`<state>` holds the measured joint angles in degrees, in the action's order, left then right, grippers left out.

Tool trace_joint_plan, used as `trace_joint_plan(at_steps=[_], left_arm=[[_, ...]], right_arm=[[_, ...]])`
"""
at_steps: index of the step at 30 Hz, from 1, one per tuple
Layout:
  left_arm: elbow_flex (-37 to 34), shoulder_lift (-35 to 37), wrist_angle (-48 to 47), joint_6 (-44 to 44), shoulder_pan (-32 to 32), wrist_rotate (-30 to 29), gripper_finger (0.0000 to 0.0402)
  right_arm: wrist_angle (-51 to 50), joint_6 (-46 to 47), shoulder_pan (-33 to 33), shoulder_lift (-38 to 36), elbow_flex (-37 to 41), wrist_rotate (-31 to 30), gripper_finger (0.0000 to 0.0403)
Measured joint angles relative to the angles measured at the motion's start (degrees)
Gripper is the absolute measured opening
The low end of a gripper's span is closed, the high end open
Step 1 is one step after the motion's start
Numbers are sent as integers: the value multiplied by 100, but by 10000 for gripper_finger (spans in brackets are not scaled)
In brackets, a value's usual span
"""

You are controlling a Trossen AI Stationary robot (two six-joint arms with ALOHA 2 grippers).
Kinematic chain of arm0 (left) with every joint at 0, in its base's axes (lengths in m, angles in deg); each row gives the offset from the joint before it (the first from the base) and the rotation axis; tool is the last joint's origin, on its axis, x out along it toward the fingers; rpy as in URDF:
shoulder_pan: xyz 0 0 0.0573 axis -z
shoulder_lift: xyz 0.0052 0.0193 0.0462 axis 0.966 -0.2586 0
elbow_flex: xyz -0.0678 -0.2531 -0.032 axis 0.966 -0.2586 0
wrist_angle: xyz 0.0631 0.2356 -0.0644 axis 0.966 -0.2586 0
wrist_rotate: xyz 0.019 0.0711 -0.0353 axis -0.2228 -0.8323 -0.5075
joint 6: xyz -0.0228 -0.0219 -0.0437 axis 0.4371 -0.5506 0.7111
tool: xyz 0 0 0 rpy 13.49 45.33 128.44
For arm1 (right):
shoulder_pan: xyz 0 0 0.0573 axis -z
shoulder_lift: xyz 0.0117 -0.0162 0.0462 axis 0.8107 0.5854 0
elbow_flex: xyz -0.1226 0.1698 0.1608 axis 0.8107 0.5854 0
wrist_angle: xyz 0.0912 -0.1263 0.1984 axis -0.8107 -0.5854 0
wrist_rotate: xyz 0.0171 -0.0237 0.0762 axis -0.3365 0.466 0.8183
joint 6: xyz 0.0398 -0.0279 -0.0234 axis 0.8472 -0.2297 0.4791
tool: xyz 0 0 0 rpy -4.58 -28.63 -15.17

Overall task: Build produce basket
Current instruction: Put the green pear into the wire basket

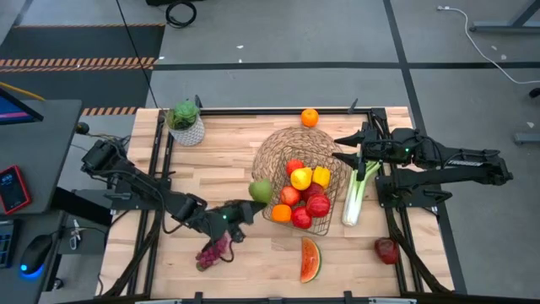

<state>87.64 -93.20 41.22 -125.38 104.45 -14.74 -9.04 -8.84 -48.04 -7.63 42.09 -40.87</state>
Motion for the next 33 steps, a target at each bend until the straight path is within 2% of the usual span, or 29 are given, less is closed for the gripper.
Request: trace_joint_plan(at_steps=[5, 8, 11, 24, 28, 33], left_arm=[[0, 0, 1543, 983, -154, -752, 211], [0, 2, 2323, 1425, -220, -805, 210], [0, 2, 2715, 1963, -255, -805, 213], [0, 142, 2590, 4970, -289, -549, 212], [0, 354, 2020, 6272, -389, -74, 214], [0, 600, 979, 8512, -715, 829, 215]], right_arm=[[0, 0, -1, -2, 0, 0, 231], [2, 0, 0, 0, 0, 0, 231], [1, 0, -1, 0, 0, 0, 231], [1, 0, -1, -1, 1, 0, 231], [1, 0, -1, -1, 0, 0, 231], [1, 0, -1, -2, 1, 0, 231]])
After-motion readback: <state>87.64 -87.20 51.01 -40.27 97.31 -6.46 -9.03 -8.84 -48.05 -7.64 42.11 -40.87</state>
